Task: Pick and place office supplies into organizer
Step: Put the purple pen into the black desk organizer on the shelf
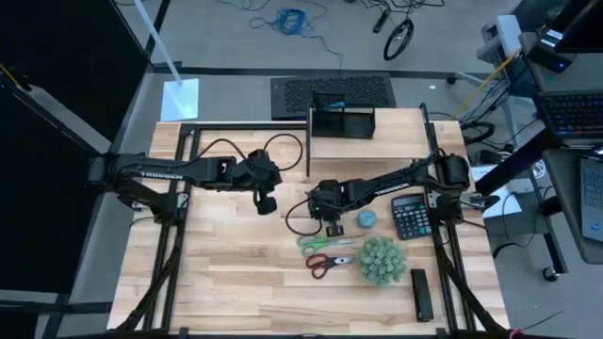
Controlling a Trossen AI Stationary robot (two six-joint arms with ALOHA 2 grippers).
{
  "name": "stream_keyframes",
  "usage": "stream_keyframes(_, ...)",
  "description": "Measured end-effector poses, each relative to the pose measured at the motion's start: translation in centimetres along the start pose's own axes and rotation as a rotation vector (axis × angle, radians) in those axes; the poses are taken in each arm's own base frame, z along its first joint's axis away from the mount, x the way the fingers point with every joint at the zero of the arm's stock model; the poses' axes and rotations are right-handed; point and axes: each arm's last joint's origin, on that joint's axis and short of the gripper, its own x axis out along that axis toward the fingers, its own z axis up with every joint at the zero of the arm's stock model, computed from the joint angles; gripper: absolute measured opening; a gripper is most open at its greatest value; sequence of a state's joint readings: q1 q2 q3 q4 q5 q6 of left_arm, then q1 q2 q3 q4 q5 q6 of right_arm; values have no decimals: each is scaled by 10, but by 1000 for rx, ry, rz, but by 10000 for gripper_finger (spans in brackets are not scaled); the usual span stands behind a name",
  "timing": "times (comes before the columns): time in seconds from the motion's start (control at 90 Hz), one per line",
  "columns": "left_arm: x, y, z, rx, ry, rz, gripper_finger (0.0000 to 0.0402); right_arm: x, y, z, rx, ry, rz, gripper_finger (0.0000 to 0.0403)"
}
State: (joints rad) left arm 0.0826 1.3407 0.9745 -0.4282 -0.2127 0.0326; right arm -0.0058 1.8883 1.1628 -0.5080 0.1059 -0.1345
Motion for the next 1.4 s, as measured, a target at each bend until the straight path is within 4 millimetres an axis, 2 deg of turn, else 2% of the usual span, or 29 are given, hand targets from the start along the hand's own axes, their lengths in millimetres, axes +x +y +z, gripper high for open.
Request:
stream_keyframes(0.233, 0, 0, 0, 0, 0, 0, 3, -63, -14, 6, 30, -185, -34, 6)
stream_keyframes(0.322, 0, 0, 0, 0, 0, 0, 3, -95, -25, 5, 57, -289, -61, 6)
stream_keyframes(0.478, 0, 0, 0, 0, -1, 0, 3, -146, -49, -4, 105, -461, -132, 6)
stream_keyframes(0.611, 0, 0, 0, 0, -2, 0, 3, -188, -75, -11, 153, -676, -244, 6)
stream_keyframes(0.8, 0, 0, 0, -1, -3, 0, 3, -223, -116, -14, 216, -951, -445, 6)
stream_keyframes(0.9, 0, 0, 0, 0, -2, 0, 3, -227, -140, -16, 245, -1049, -520, 6)
stream_keyframes(1.067, 0, 0, 0, 0, 0, 0, 3, -219, -178, -20, 306, -1148, -554, 6)
stream_keyframes(1.244, 0, 0, 0, 0, 1, 0, 3, -193, -215, -28, 403, -1169, -530, 6)
stream_keyframes(1.4, 0, 0, 0, 0, 1, 0, 3, -168, -234, -33, 480, -1153, -490, 6)
